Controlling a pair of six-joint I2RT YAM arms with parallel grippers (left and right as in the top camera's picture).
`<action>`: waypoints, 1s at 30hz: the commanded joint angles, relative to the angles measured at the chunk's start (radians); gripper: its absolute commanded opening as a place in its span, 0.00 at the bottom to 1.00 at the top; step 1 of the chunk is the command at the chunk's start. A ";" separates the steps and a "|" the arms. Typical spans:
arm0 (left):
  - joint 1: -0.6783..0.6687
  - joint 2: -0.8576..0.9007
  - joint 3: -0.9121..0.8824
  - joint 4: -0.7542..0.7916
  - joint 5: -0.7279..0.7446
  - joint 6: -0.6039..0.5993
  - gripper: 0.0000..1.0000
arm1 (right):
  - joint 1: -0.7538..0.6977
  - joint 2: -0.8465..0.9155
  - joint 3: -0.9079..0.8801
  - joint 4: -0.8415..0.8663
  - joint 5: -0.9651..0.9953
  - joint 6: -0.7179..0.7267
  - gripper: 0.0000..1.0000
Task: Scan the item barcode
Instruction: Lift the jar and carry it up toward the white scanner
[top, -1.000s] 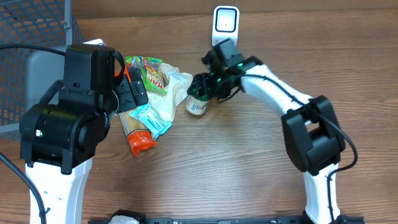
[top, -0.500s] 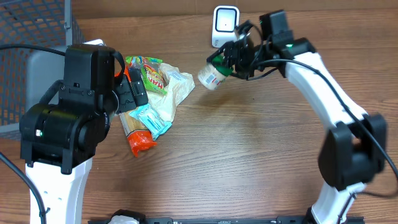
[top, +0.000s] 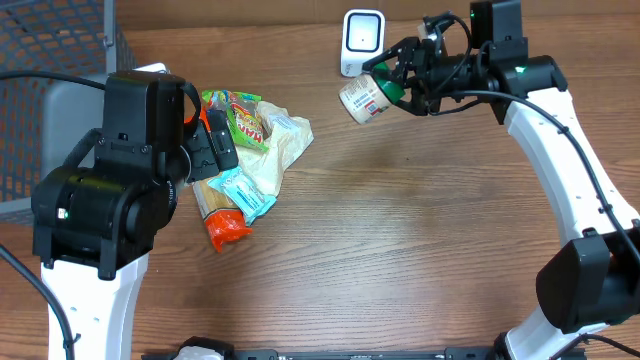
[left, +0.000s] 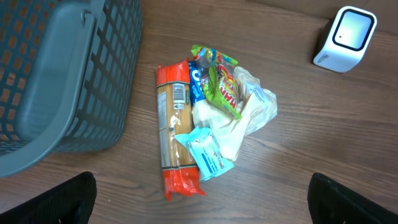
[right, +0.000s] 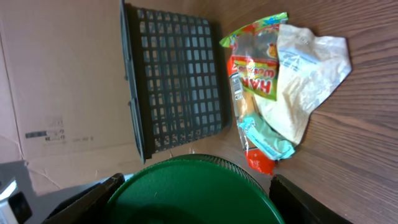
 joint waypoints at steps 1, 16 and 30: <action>-0.001 0.011 0.000 0.000 -0.018 -0.010 1.00 | 0.007 -0.011 0.009 0.009 0.093 0.011 0.43; -0.001 0.011 0.000 0.000 -0.018 -0.010 1.00 | 0.217 -0.005 0.006 0.085 1.094 -0.217 0.38; -0.001 0.011 0.000 0.000 -0.018 -0.010 1.00 | 0.274 0.182 0.006 0.460 1.389 -0.451 0.32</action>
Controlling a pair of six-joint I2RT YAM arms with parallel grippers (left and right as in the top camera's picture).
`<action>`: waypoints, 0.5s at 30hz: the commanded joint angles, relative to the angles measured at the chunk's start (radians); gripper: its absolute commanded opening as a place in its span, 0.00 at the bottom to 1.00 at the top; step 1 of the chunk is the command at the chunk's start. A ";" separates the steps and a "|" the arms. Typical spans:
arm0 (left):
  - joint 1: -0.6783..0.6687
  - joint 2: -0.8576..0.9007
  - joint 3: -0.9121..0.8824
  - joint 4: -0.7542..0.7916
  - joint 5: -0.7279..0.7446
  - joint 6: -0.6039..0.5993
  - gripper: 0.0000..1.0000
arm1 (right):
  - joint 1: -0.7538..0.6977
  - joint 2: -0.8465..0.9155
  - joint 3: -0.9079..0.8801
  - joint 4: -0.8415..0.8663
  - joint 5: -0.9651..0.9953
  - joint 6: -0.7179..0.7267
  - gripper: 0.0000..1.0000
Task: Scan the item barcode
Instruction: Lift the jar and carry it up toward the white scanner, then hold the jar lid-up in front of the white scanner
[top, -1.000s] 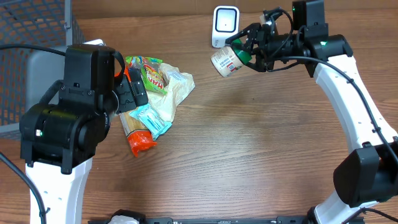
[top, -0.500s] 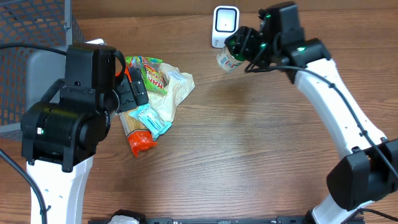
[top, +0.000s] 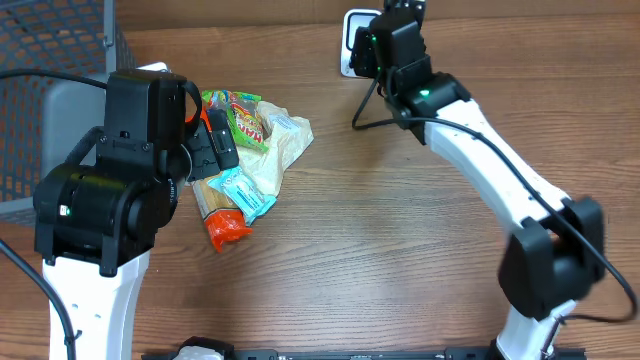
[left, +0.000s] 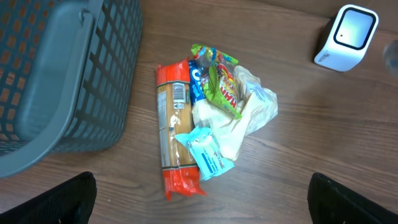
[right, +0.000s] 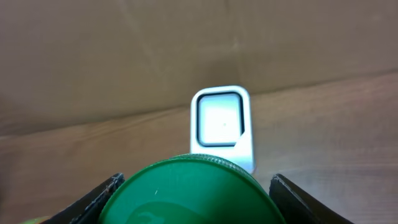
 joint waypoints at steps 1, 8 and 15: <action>-0.001 0.005 0.000 0.000 -0.017 -0.010 1.00 | -0.005 0.053 0.006 0.084 0.104 -0.125 0.31; -0.001 0.005 0.000 0.000 -0.017 -0.010 1.00 | -0.005 0.129 0.006 0.323 0.232 -0.364 0.26; -0.001 0.005 0.000 0.000 -0.018 -0.010 1.00 | -0.005 0.161 0.006 0.467 0.232 -0.548 0.23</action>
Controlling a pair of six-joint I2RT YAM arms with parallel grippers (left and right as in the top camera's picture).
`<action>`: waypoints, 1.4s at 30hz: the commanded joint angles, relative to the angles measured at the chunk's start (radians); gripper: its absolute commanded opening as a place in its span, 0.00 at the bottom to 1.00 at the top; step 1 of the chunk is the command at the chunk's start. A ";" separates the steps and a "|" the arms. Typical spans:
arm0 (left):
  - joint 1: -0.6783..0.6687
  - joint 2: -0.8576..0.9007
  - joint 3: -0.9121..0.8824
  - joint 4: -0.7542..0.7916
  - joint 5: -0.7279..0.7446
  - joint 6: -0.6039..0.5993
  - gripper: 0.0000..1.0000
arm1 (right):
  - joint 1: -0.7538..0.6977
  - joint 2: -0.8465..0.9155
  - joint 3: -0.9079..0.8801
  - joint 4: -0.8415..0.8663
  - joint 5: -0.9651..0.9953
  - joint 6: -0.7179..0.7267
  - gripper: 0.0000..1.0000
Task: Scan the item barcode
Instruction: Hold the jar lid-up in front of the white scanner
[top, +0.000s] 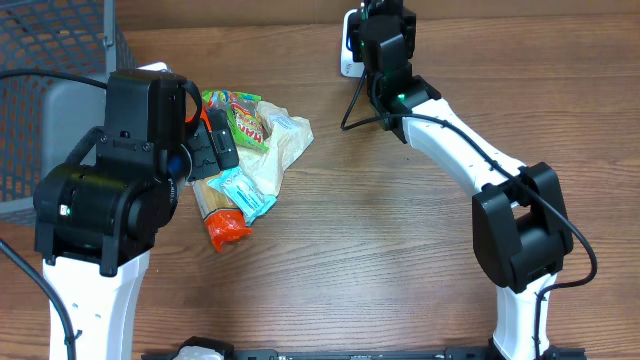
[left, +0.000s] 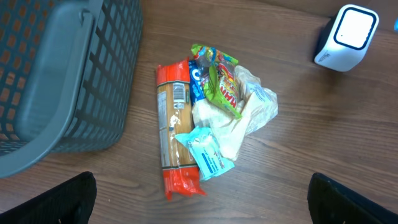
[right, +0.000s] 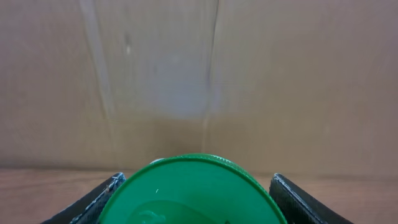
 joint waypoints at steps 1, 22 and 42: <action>-0.001 0.005 0.000 0.000 -0.017 -0.010 1.00 | -0.005 0.020 0.008 0.049 0.032 -0.155 0.23; -0.001 0.005 0.000 0.000 -0.017 -0.010 1.00 | 0.002 0.208 0.008 0.340 0.008 -0.478 0.22; -0.001 0.005 0.000 0.000 -0.017 -0.010 0.99 | 0.037 0.186 0.008 0.503 0.211 -0.564 0.20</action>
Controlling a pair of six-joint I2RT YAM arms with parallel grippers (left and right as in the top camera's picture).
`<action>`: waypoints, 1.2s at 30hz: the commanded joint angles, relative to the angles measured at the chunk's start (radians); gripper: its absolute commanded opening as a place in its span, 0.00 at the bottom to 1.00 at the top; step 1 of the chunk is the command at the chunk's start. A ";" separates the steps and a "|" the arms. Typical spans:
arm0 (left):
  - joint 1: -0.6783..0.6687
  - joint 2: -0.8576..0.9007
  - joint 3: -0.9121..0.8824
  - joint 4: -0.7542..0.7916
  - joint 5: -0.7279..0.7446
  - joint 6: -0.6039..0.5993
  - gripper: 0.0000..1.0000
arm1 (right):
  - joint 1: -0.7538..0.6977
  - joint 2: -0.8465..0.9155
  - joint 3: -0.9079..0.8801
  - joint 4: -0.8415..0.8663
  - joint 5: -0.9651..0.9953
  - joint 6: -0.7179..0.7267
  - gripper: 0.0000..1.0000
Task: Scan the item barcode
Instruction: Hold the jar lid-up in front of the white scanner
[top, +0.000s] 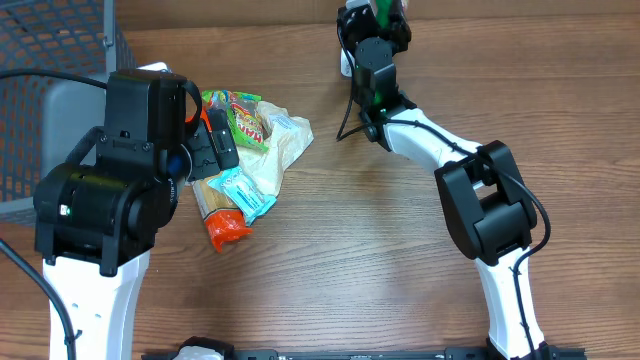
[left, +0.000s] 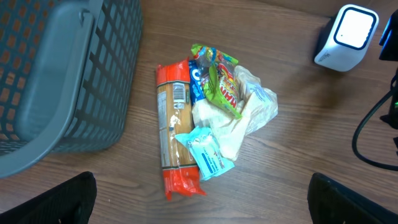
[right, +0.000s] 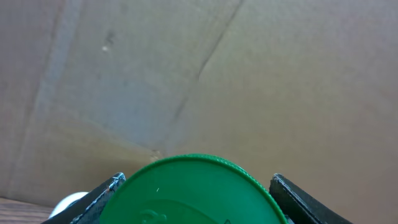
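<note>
My right gripper (right: 196, 194) is shut on a jar with a green lid (right: 194, 186). The lid fills the bottom of the right wrist view, in front of a cardboard wall. From overhead, the gripper (top: 376, 14) and lid (top: 383, 8) are at the back edge, over the white scanner (top: 345, 66), which the arm mostly hides. The jar's label is hidden. The left wrist view shows the scanner (left: 347, 36) at top right. My left gripper (left: 202, 208) is open and empty, high above the table.
A heap of packets lies left of centre: a pasta pack (left: 173, 134), a green candy bag (left: 224, 84), a white bag (left: 239, 121) and a light blue packet (left: 208, 155). A grey mesh basket (left: 56, 81) stands at far left. A black cable (left: 373, 134) trails right.
My right arm has swung further left and back over the scanner, still holding the jar. Its camera is now tilted, with a white edge at lower left. The left arm has not moved.
The right gripper first held the jar to the right of the scanner, facing the heap. Then the jar was in front of the scanner, whose face showed in the wrist view. Then only the wall showed. Now the jar is above the scanner. The left arm stayed still.
</note>
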 joint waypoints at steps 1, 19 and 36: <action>-0.001 0.005 0.000 0.000 -0.017 -0.010 1.00 | 0.026 -0.033 0.008 0.005 0.066 -0.025 0.20; -0.001 0.005 0.000 0.000 -0.017 -0.010 1.00 | 0.027 -0.045 0.008 -0.166 -0.089 0.110 0.17; -0.001 0.005 0.000 0.000 -0.017 -0.010 1.00 | -0.001 -0.047 0.008 -0.121 -0.046 0.159 0.15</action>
